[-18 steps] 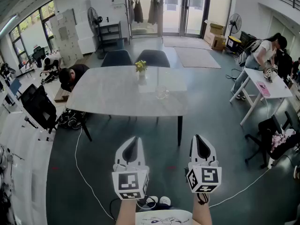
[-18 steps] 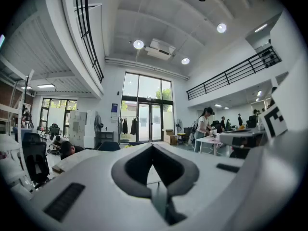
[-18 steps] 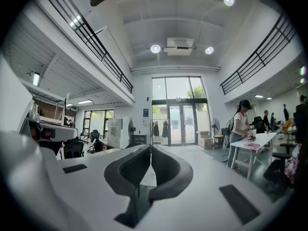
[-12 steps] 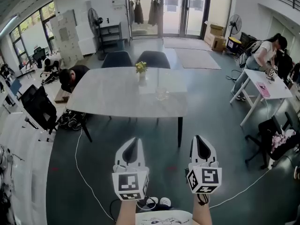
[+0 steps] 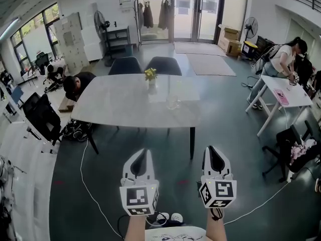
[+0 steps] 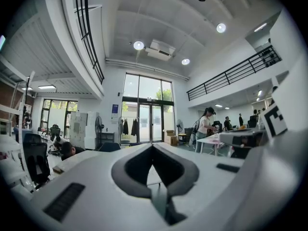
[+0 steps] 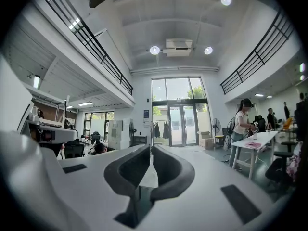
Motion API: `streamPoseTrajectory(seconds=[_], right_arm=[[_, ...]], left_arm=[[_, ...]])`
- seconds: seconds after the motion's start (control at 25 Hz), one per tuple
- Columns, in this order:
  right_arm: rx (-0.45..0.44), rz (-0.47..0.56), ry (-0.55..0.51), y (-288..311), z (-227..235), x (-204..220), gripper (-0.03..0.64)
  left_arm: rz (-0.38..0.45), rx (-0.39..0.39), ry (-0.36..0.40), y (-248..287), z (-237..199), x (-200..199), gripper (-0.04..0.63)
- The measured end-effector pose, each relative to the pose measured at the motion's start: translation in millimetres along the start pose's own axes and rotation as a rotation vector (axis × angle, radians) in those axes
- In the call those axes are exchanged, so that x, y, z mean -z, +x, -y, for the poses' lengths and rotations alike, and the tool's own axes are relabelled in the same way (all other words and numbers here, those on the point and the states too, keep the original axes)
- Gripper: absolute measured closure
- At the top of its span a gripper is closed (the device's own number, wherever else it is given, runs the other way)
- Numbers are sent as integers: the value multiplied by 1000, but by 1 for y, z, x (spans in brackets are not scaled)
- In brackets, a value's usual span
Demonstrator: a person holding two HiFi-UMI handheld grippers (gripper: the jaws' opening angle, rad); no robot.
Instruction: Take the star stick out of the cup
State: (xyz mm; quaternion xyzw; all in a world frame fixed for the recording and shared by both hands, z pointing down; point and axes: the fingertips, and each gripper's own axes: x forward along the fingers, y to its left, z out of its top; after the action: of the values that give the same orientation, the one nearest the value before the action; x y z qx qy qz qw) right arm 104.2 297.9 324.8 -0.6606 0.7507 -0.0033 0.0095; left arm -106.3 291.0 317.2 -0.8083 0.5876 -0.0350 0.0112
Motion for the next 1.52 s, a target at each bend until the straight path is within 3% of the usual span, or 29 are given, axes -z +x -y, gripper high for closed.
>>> streamPoseTrajectory(seconds=[0.12, 0.2, 0.24, 1.04, 1.52], right_arm=[[-16, -3, -19, 2, -2, 0, 587], [-51, -7, -12, 3, -5, 0, 450], [-64, -10, -9, 4, -6, 0, 437], [-123, -16, -9, 6, 23, 9, 430], [-102, -23, -11, 69, 36, 17, 430]], left_arm=[[0, -5, 1, 1, 0, 0, 595], [1, -11, 1, 1, 1, -1, 595], [2, -15, 1, 1, 2, -1, 595], [-23, -88, -2, 2, 26, 11, 595], [-25, -66, -8, 68, 7, 15, 595]])
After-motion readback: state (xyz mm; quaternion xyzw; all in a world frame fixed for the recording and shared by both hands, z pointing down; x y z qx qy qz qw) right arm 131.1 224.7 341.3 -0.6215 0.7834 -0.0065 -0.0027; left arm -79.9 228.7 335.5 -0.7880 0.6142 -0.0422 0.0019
